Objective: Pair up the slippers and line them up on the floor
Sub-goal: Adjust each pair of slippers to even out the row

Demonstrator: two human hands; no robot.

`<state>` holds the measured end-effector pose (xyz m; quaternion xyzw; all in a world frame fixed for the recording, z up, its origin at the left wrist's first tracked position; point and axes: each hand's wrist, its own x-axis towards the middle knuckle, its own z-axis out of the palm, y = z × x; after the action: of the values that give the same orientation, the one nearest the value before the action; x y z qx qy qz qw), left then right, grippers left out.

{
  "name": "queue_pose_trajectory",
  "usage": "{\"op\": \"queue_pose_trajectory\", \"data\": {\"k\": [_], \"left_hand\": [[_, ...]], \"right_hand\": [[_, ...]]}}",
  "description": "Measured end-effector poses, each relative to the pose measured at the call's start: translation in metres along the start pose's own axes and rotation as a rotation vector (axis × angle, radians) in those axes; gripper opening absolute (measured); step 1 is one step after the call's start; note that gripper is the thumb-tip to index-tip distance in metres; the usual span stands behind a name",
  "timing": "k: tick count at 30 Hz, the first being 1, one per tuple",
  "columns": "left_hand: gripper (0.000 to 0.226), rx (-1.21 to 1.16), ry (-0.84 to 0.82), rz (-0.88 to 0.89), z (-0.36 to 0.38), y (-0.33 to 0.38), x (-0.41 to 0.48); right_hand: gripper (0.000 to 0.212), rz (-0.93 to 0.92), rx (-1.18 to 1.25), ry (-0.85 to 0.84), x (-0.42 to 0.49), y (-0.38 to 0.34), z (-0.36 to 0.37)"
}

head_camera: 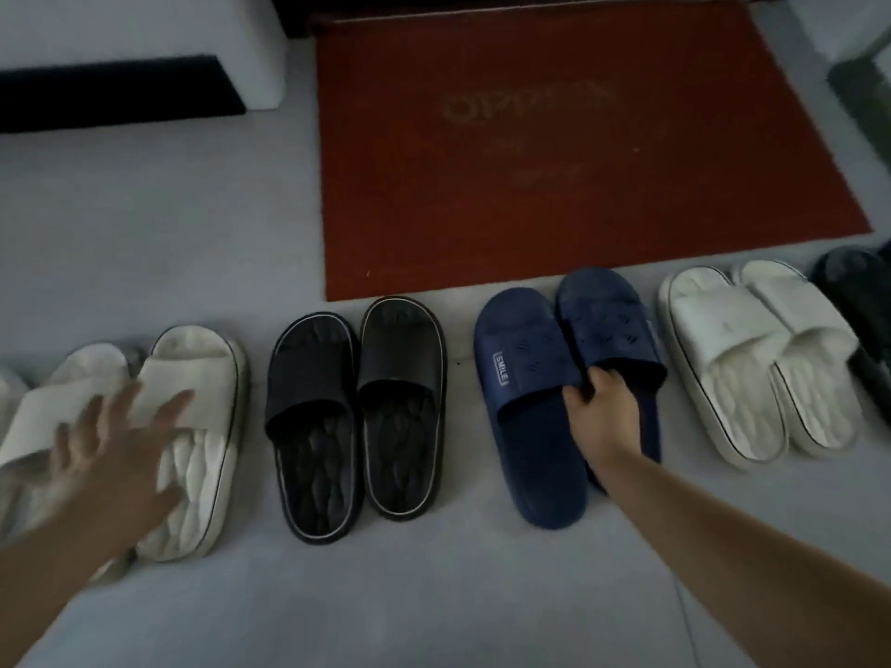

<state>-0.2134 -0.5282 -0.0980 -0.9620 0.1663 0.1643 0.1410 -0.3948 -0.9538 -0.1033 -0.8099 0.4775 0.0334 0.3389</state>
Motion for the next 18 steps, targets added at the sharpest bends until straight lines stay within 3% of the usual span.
{"op": "queue_pose_trajectory", "data": {"k": [4, 7, 9, 12, 17, 18], "left_hand": [[0.058, -0.355, 0.109, 0.123, -0.109, 0.144, -0.046], [0.033, -0.788, -0.140, 0.066, -0.122, 0.225, -0.051], [0.042, -0.898, -0.276, 0.030, -0.117, 0.274, -0.049], [0.073, -0.790, -0.325, 0.030, -0.103, 0.320, -0.040], [0.068, -0.721, -0.250, 0.027, -0.087, 0.337, -0.038], [0.069, -0.731, -0.245, 0.042, -0.084, 0.335, -0.036]], "right_hand": [[0.016, -0.141, 0.030, -0.104, 0.006, 0.007, -0.009], [0.013, -0.138, 0.043, -0.158, 0.002, 0.007, -0.011], [0.014, -0.152, 0.032, -0.182, 0.001, 0.009, -0.011], [0.008, -0.194, 0.020, -0.180, 0.001, 0.012, -0.012], [0.008, -0.235, -0.089, -0.386, 0.006, 0.022, -0.037], [0.011, -0.217, -0.135, -0.362, 0.010, 0.022, -0.051]]}}
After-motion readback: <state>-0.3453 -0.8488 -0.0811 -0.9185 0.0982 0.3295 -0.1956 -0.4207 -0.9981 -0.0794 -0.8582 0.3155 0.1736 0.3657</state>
